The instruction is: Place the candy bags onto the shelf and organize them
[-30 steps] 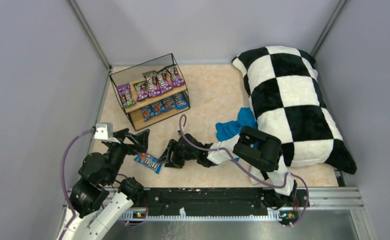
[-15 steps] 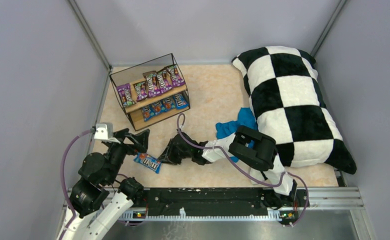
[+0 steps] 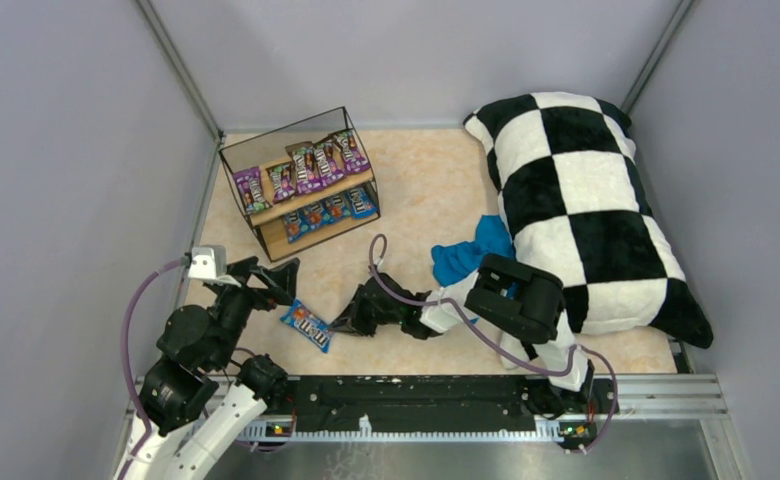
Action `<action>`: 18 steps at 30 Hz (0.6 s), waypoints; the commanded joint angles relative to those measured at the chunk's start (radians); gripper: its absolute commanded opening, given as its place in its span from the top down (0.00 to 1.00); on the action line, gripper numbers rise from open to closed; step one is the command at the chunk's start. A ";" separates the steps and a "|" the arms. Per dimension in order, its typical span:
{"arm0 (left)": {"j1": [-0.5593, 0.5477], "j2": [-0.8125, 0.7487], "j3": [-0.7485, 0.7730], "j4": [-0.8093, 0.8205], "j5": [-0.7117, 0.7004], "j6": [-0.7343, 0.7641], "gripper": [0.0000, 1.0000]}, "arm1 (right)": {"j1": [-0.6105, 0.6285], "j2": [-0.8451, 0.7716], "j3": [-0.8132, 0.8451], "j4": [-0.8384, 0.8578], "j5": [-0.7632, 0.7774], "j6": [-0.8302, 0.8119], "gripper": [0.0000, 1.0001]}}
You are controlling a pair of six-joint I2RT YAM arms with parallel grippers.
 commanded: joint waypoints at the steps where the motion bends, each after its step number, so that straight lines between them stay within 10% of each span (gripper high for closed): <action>1: -0.001 0.021 0.009 0.027 0.002 0.008 0.01 | -0.025 -0.108 -0.045 0.089 0.015 0.013 1.00; 18: -0.001 -0.009 0.010 0.027 -0.001 0.006 0.01 | -0.098 -0.032 0.255 -0.007 0.222 -0.057 1.00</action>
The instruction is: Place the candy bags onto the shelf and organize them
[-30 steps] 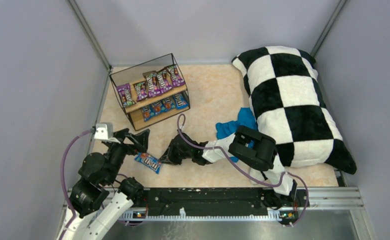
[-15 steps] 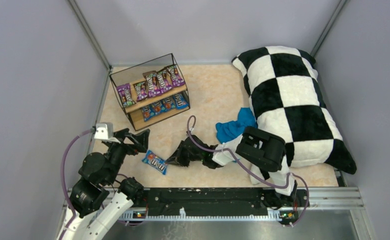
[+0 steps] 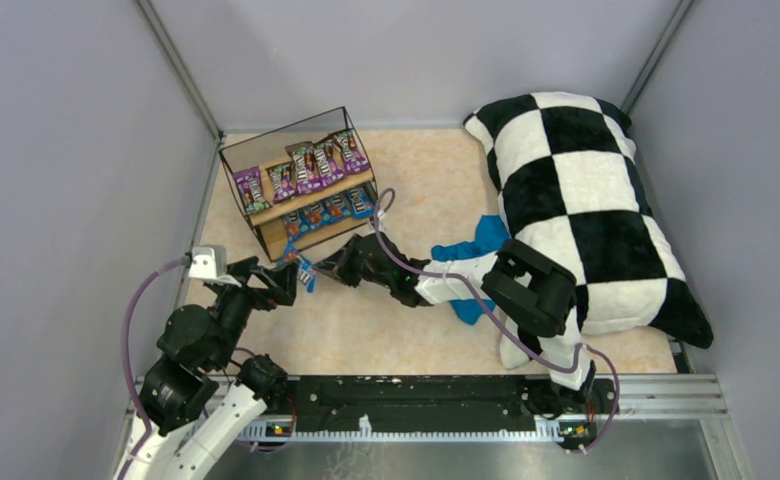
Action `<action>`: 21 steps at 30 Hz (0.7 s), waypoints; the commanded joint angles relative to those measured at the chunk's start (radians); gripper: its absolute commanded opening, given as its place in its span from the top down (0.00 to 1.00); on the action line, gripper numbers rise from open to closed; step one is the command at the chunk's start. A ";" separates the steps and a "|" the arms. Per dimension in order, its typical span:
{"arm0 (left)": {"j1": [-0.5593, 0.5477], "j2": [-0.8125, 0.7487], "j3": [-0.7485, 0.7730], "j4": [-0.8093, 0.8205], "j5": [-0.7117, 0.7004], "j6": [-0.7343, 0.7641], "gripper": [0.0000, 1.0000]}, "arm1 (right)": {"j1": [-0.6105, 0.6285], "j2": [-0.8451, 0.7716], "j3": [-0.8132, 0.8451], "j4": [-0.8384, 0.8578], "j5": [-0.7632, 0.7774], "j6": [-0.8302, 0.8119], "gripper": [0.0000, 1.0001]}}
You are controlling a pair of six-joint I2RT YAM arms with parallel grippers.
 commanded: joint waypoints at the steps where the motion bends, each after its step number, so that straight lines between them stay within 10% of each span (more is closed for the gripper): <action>1: 0.000 -0.011 0.009 0.027 -0.002 0.006 0.01 | -0.003 0.053 0.137 0.014 0.090 -0.040 1.00; 21: 0.000 -0.034 0.008 0.029 -0.005 0.006 0.01 | 0.005 0.283 0.547 -0.072 0.351 -0.113 1.00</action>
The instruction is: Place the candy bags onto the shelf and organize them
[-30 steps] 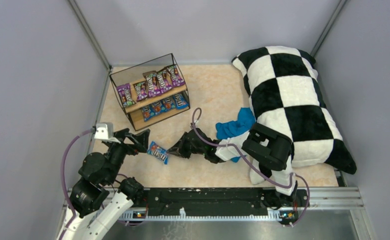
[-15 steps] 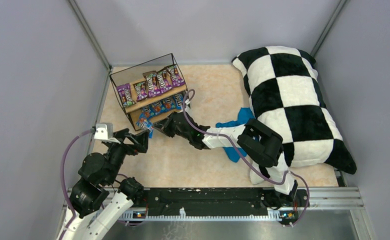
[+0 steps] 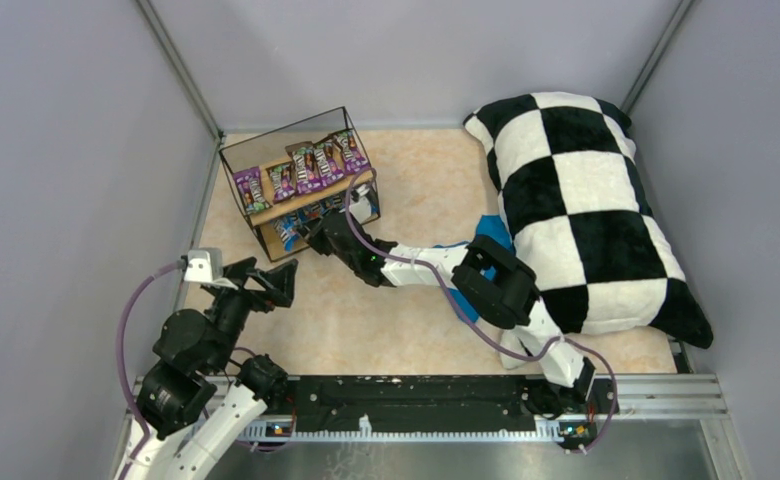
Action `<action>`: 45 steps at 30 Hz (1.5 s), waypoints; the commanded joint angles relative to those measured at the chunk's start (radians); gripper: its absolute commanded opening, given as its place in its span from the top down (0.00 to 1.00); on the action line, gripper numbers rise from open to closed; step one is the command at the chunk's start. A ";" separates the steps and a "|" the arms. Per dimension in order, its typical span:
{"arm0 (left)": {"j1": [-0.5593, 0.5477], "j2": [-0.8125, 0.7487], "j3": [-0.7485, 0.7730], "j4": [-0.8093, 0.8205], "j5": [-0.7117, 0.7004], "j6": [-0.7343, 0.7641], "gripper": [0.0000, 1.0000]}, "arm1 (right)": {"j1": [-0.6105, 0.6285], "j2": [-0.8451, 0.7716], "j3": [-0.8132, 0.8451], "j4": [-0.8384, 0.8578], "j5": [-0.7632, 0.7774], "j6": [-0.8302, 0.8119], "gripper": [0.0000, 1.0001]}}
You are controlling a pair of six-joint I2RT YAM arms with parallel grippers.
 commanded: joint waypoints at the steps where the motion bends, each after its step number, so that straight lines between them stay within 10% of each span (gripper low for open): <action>1: 0.000 -0.013 0.008 0.028 -0.006 0.006 0.01 | 0.006 0.058 0.099 0.056 0.084 -0.031 1.00; 25: 0.000 -0.002 0.009 0.027 -0.012 0.006 0.01 | 0.034 0.360 0.487 -0.054 0.130 -0.037 1.00; 45: 0.000 0.011 0.009 0.027 -0.010 0.006 0.01 | 0.023 0.246 0.354 -0.087 0.061 -0.052 0.46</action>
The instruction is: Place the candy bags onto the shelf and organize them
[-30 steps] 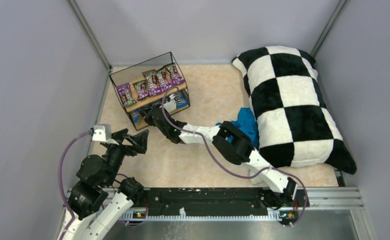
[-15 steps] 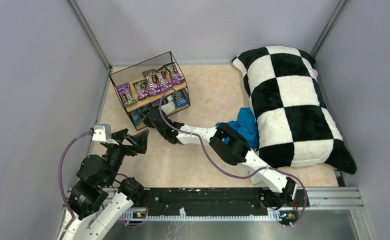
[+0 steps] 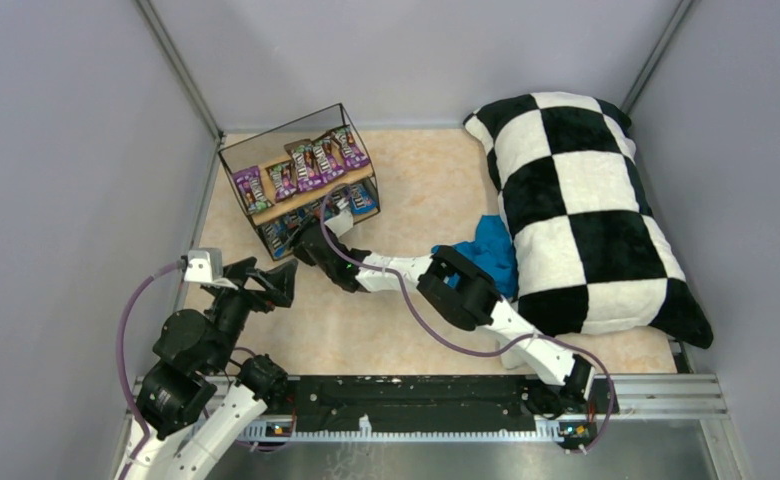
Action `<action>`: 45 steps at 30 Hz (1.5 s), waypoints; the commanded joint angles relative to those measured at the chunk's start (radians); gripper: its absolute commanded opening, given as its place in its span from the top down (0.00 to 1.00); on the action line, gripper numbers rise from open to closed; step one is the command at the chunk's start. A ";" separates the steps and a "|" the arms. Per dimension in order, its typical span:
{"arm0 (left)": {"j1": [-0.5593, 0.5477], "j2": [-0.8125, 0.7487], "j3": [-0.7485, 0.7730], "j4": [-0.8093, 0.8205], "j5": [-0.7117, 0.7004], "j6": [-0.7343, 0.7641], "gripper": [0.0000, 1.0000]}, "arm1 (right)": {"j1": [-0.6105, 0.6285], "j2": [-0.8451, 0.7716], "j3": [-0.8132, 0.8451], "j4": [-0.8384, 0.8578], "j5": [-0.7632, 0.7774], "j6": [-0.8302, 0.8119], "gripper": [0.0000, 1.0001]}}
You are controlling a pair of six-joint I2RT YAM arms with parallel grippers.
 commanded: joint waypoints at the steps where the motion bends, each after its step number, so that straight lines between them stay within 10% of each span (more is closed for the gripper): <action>1: 0.000 0.014 0.010 0.027 -0.008 0.006 0.01 | -0.004 -0.112 -0.038 0.024 -0.032 -0.027 0.45; 9: 0.000 0.014 0.010 0.024 -0.012 0.005 0.01 | -0.007 -0.317 -0.296 0.078 -0.182 -0.086 0.37; 15: -0.001 0.017 0.010 0.023 -0.019 0.003 0.01 | -0.006 -0.630 -0.790 0.138 -0.263 -0.265 0.30; 24: 0.000 0.045 0.012 0.017 -0.040 0.005 0.01 | -0.082 -1.265 -1.242 -0.169 -0.140 -0.616 0.11; 32: -0.001 0.212 0.254 0.030 -0.070 0.009 0.01 | -0.094 -1.688 -0.974 -0.560 0.124 -1.009 0.01; 45: 0.000 0.655 1.184 -0.129 -0.002 0.071 0.01 | -0.093 -1.766 -0.339 -0.752 0.195 -1.284 0.01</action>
